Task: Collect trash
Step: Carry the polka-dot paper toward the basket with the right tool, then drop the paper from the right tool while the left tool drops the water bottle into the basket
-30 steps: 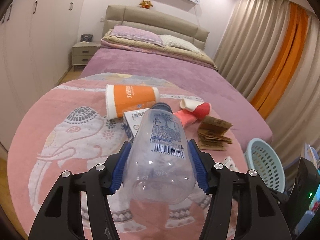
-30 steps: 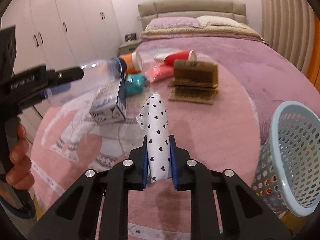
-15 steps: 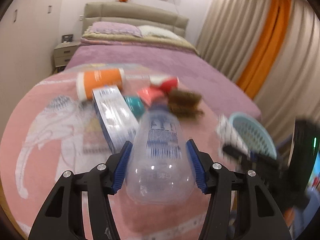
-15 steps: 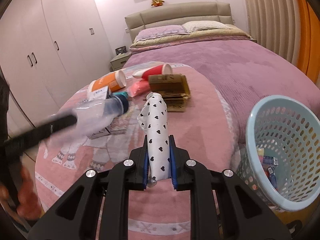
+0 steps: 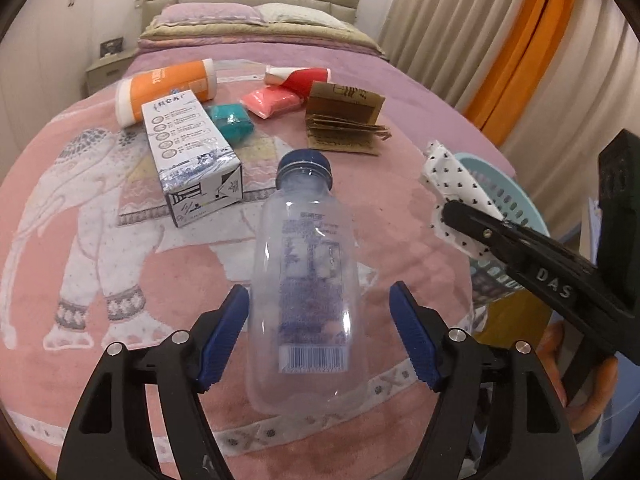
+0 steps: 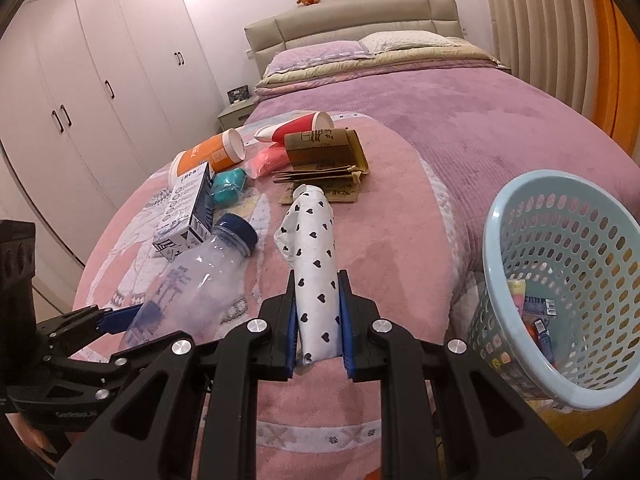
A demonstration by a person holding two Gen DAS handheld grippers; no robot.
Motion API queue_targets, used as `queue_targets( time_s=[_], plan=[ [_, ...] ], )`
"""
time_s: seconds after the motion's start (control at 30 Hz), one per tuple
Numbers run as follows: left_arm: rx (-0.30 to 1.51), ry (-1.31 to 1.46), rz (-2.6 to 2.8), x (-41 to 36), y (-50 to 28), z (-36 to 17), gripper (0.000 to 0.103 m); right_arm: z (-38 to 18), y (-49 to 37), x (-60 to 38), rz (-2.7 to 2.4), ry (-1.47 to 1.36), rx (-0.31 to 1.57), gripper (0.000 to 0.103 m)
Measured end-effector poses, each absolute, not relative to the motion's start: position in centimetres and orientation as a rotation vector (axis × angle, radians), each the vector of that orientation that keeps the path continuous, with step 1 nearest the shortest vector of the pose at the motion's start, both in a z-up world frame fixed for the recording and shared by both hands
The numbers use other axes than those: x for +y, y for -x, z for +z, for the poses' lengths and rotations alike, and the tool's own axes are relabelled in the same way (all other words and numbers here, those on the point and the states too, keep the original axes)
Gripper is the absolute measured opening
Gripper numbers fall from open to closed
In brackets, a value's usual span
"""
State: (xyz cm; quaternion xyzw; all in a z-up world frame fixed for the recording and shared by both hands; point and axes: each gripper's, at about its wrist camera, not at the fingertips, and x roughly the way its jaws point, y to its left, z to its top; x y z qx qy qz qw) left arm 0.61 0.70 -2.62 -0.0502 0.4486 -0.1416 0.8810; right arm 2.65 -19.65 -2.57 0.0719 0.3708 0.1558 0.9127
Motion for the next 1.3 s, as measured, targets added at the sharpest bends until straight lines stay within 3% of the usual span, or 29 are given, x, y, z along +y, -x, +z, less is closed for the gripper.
queue_targets(
  time_s=[0.07,0.17,0.53,0.97,1.3],
  plan=[
    [0.952,0.066,-0.276,0.0,-0.9,-2.9,0.069,-2.5,-2.7,-19.9,0.317,-0.154,0.766,0.015],
    [0.967,0.015,-0.241,-0.8,-1.3,-3.3,0.055,-2.4,-2.5,-20.4,0.315,-0.159,0.762,0.015],
    [0.876,0.029,-0.330,-3.7,-1.0,-1.1,0.054,-0.6,-1.7,-24.3,0.276,-0.205,0.693,0.015],
    [0.745,-0.014,-0.524,-12.4,-3.5,3.5,0.054,1.4,-1.0,-32.9,0.103,-0.284,0.606,0.015],
    [0.785,-0.026,-0.638,-21.0,-8.3,1.5,0.054,-0.7,-3.1,-39.9,-0.113,-0.361,0.688,0.015]
  ],
)
